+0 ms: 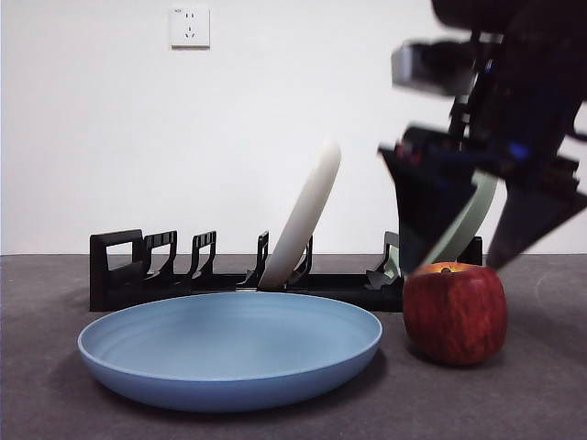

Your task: Take the blue plate from the plate rack,put the plate on the table,take the apple from the table,put the apple in the plate

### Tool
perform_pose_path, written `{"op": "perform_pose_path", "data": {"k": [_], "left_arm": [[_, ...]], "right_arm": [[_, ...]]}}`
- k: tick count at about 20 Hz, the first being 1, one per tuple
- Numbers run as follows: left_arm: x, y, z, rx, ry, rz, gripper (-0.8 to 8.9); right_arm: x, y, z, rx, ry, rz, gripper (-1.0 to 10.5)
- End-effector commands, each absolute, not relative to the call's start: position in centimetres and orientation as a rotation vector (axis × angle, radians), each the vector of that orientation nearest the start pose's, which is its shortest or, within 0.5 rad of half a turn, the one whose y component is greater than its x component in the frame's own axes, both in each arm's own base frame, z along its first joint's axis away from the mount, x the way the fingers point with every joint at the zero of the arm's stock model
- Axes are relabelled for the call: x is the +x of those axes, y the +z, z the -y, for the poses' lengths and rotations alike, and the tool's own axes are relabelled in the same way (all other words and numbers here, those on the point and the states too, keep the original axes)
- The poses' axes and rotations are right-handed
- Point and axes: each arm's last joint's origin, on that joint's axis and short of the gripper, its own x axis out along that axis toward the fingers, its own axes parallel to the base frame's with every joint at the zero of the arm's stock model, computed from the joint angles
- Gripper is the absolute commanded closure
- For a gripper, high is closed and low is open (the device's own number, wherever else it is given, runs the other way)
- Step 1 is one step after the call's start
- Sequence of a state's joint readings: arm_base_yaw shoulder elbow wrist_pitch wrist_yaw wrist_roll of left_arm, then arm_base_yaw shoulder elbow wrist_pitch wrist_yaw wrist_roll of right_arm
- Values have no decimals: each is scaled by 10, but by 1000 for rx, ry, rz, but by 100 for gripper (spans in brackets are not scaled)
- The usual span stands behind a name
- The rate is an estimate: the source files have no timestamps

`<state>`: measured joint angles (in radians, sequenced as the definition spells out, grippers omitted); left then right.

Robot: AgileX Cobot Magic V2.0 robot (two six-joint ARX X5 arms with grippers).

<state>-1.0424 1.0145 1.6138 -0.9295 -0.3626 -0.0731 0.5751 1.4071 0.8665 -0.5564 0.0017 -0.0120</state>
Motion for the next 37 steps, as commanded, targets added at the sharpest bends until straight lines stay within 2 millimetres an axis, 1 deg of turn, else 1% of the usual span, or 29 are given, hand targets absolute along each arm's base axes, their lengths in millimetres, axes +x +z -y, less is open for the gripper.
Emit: {"op": "perform_pose_path", "data": {"k": [1, 3, 4, 7, 9, 14, 17, 18, 22, 25, 27, 29, 30, 32, 34, 36, 37], "left_arm": [[79, 483, 113, 141, -654, -295, 315], [79, 483, 113, 128, -651, -303, 315], [79, 483, 113, 124, -651, -306, 315], [79, 482, 113, 131, -650, -314, 315], [78, 481, 113, 138, -649, -321, 315], [78, 479, 112, 154, -646, -340, 315], [78, 478, 112, 162, -645, -350, 315], [78, 478, 112, 163, -645, -350, 315], [78, 478, 111, 166, -627, -346, 315], [79, 478, 110, 177, -573, -334, 315], [80, 478, 109, 184, -540, -326, 315], [80, 478, 108, 193, -499, -317, 315], [81, 478, 107, 207, -472, -309, 315], [81, 478, 105, 233, -409, -301, 315], [82, 477, 103, 254, -345, -299, 315], [82, 476, 101, 276, -291, -300, 315], [82, 475, 100, 287, -265, -300, 315]], "right_arm": [[224, 192, -146, -347, 524, -1104, 344], [227, 184, -148, -353, 521, -1127, 355], [228, 181, -148, -356, 520, -1137, 406], [229, 177, -149, -358, 520, -1149, 709], [230, 177, -150, -357, 523, -1138, 958], [231, 180, -152, -337, 516, -1123, 958], [229, 196, -161, -304, 530, -1073, 958], [227, 202, -167, -294, 549, -1054, 958], [216, 224, -203, -287, 718, -954, 959], [212, 229, -228, -287, 791, -911, 960], [215, 226, -246, -305, 817, -919, 959], [222, 216, -262, -331, 832, -941, 959], [225, 209, -271, -347, 835, -963, 959], [229, 195, -280, -381, 836, -1012, 959], [228, 182, -282, -407, 828, -1065, 959], [226, 177, -281, -431, 820, -1099, 958], [226, 177, -281, -436, 823, -1102, 935]]}}
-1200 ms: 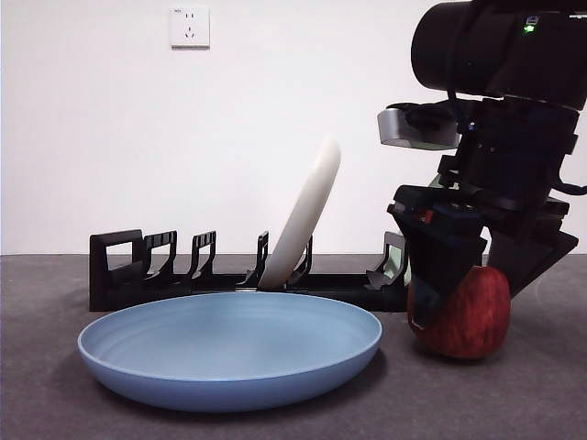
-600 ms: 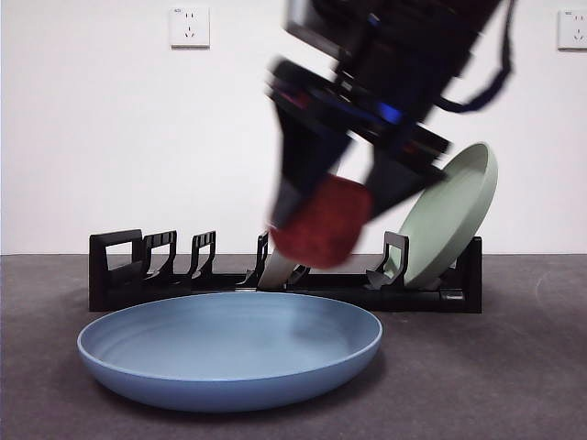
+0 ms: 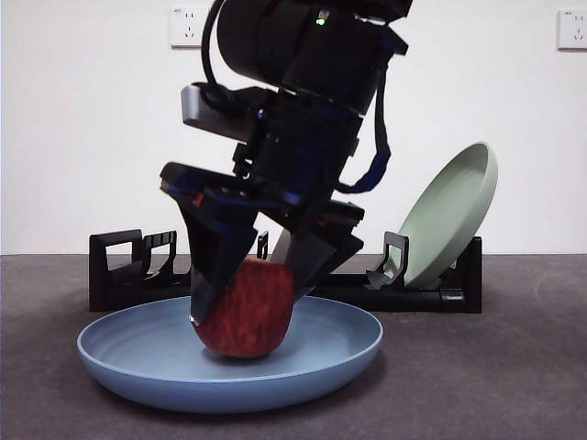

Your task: Take the blue plate from the plate rack,put the plate on the table,take the apple from the table,put the apple in the plate

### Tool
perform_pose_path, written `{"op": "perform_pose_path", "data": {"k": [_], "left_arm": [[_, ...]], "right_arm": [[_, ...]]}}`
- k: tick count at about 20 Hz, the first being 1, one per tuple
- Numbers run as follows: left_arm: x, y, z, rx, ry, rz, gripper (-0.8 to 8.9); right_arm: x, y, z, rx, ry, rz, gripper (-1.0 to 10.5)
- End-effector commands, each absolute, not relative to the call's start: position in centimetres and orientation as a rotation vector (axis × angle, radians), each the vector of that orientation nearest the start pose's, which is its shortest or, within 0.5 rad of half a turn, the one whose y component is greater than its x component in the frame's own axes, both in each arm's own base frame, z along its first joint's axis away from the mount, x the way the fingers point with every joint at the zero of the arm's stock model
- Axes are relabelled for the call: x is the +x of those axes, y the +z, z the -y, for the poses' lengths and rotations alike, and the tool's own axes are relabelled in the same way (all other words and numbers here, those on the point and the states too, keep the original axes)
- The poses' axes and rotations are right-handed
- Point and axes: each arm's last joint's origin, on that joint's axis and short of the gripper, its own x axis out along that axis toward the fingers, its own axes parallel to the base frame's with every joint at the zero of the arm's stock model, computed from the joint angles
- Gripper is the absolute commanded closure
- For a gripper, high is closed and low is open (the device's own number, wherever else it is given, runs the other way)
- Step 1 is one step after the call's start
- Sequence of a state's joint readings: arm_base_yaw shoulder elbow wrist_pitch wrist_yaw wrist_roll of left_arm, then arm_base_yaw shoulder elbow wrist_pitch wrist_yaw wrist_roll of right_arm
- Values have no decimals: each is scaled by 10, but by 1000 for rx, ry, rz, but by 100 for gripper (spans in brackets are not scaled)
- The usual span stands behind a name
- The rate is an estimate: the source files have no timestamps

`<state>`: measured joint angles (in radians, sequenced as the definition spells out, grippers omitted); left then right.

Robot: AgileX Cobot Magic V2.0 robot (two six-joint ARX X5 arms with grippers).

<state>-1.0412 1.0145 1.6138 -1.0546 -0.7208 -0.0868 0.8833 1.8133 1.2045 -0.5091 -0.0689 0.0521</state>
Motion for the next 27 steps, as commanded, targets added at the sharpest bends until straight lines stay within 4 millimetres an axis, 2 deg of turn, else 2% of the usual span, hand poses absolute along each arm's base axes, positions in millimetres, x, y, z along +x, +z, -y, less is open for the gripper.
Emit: {"op": "perform_pose_path", "data": {"k": [1, 2, 4, 5, 6, 10, 12, 15, 17, 19, 20, 22, 23, 24, 25, 26, 27], "left_arm": [[82, 475, 99, 297, -250, -303, 315], [82, 474, 99, 305, -237, -305, 315], [82, 473, 98, 318, -236, -315, 315], [81, 473, 98, 321, -236, -318, 315], [81, 472, 98, 321, -236, -318, 315], [81, 472, 98, 325, -236, -321, 315], [81, 472, 98, 326, -236, -323, 315], [81, 471, 98, 328, -236, -327, 315], [81, 471, 97, 334, -236, -333, 315], [81, 471, 98, 333, -244, -335, 315], [81, 470, 99, 335, -263, -344, 316], [83, 466, 104, 353, -325, -387, 327], [84, 463, 107, 370, -351, -414, 400], [85, 460, 110, 391, -368, -441, 530], [86, 456, 113, 422, -383, -468, 731], [88, 453, 116, 446, -382, -489, 818], [90, 451, 119, 464, -381, -506, 822]], "right_arm": [[225, 177, -282, -440, 827, -1101, 892], [225, 177, -282, -441, 830, -1101, 789], [225, 177, -281, -442, 827, -1103, 471], [224, 177, -282, -442, 828, -1102, 368], [223, 177, -283, -445, 832, -1101, 331], [223, 178, -284, -446, 831, -1096, 317], [224, 187, -285, -432, 832, -1071, 317], [222, 217, -281, -404, 837, -992, 320], [215, 243, -270, -380, 839, -941, 321], [207, 273, -249, -362, 835, -896, 323], [202, 287, -238, -348, 827, -877, 340], [192, 314, -214, -312, 813, -826, 508], [187, 326, -202, -294, 802, -798, 628], [182, 336, -191, -275, 791, -768, 757], [177, 346, -180, -267, 786, -738, 893], [172, 353, -171, -272, 784, -707, 962], [168, 360, -163, -273, 782, -676, 958]]}}
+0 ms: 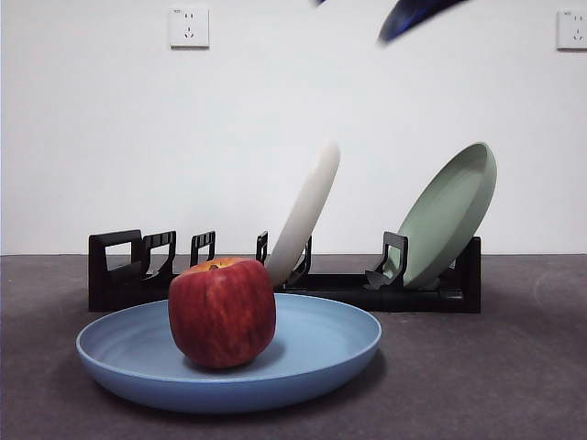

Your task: Take the blue plate from the plate rack,put the plate on the table,take the apple from the table,put the apple in the plate

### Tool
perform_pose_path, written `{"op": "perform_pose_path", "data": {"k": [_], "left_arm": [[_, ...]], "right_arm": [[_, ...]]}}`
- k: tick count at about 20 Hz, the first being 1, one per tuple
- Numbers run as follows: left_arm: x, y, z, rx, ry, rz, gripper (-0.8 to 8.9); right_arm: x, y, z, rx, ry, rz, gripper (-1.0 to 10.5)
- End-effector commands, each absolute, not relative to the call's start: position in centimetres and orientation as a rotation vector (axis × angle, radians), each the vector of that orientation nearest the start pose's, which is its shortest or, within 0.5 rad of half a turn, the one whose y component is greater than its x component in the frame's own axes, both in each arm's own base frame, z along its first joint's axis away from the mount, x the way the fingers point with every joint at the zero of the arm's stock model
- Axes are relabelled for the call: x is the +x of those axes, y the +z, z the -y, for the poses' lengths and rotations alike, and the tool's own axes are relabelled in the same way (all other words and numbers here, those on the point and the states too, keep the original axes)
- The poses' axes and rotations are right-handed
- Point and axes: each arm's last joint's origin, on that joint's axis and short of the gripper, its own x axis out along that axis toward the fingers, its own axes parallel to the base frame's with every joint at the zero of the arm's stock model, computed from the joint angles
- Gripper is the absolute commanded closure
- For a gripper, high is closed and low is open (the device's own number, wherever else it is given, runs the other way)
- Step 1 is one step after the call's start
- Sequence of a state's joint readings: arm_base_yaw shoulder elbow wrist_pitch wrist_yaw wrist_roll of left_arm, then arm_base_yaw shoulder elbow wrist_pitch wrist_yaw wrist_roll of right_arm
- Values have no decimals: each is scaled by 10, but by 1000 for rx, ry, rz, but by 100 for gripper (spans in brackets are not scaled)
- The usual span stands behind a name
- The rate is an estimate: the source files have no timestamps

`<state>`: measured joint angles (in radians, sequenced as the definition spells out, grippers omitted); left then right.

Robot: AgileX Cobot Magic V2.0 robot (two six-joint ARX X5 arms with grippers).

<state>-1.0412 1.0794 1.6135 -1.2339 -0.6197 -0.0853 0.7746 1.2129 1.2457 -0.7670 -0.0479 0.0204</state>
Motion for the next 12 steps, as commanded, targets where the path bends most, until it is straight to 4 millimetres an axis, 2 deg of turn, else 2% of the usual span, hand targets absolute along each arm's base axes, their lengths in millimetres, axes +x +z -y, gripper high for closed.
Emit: {"op": "perform_pose_path", "data": {"k": [1, 4, 6, 9, 12], "left_arm": [[91, 449, 122, 472, -380, -512, 822], [94, 437, 126, 478, -380, -520, 822], [93, 421, 125, 457, -393, -513, 822], [91, 386, 124, 404, -438, -492, 822], [89, 340, 122, 360, -454, -487, 822]], "right_arm": [[163, 366, -155, -259, 774, -651, 958], [153, 376, -140, -237, 759, -610, 958], [148, 372, -135, -239, 759, -606, 958], [144, 346, -132, -246, 755, -641, 958], [142, 305, -130, -194, 749, -643, 958]]}}
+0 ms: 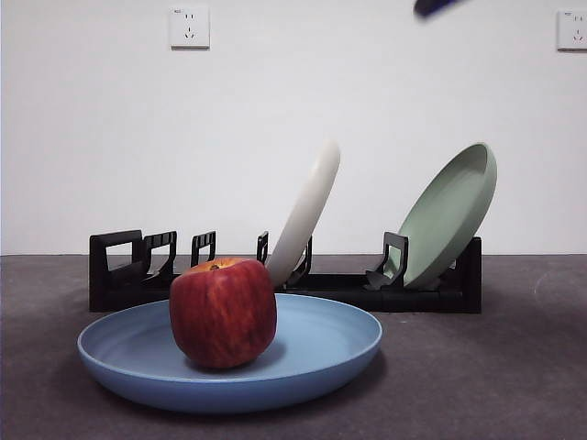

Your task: Take the blue plate from the plate rack,put the plate on the table,take the apple from the table,put the apple in the plate

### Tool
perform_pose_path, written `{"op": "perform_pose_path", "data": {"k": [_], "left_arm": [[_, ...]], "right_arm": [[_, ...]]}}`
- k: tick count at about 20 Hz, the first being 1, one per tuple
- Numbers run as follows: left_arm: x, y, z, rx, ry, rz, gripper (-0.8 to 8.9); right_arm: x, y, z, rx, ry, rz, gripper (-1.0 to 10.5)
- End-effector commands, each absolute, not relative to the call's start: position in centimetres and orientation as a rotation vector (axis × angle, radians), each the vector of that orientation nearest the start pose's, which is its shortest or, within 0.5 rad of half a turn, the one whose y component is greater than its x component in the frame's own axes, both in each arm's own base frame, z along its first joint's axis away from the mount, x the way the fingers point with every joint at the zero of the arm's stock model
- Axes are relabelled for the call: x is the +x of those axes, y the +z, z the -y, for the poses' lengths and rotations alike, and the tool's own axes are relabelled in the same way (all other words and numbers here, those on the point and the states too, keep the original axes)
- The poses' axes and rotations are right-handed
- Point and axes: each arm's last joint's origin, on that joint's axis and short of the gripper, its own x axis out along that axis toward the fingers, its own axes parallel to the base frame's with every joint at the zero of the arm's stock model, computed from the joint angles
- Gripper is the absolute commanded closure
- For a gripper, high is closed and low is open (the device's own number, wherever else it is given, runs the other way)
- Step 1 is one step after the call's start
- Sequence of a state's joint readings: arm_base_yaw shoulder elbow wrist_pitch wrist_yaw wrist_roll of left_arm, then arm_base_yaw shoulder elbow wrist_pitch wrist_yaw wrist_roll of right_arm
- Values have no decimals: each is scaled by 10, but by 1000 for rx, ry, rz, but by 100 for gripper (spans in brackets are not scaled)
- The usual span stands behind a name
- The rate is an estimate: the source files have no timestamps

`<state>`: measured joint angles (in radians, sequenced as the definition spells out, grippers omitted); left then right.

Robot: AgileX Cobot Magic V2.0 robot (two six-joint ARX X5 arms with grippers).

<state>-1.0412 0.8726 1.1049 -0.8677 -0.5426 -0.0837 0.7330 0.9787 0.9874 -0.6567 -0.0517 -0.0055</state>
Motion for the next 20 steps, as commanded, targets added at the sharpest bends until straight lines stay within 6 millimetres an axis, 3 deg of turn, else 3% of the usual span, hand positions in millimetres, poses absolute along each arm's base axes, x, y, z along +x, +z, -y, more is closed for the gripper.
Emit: {"op": "perform_pose_path", "data": {"k": [1, 4, 6, 18, 20], "left_arm": [[89, 324, 122, 349, -465, -486, 822], [88, 281, 122, 301, -481, -455, 822], [89, 267, 123, 296, -482, -450, 822], [89, 265, 123, 312, -473, -474, 815], [85, 267, 116, 310, -469, -469, 816]], "right_arm": [[141, 290, -130, -179, 744, -646, 958], [139, 253, -127, -181, 737, -658, 958], [139, 244, -127, -207, 731, -691, 957], [138, 246, -126, -201, 732, -686, 946], [138, 246, -126, -201, 732, -686, 946]]}}
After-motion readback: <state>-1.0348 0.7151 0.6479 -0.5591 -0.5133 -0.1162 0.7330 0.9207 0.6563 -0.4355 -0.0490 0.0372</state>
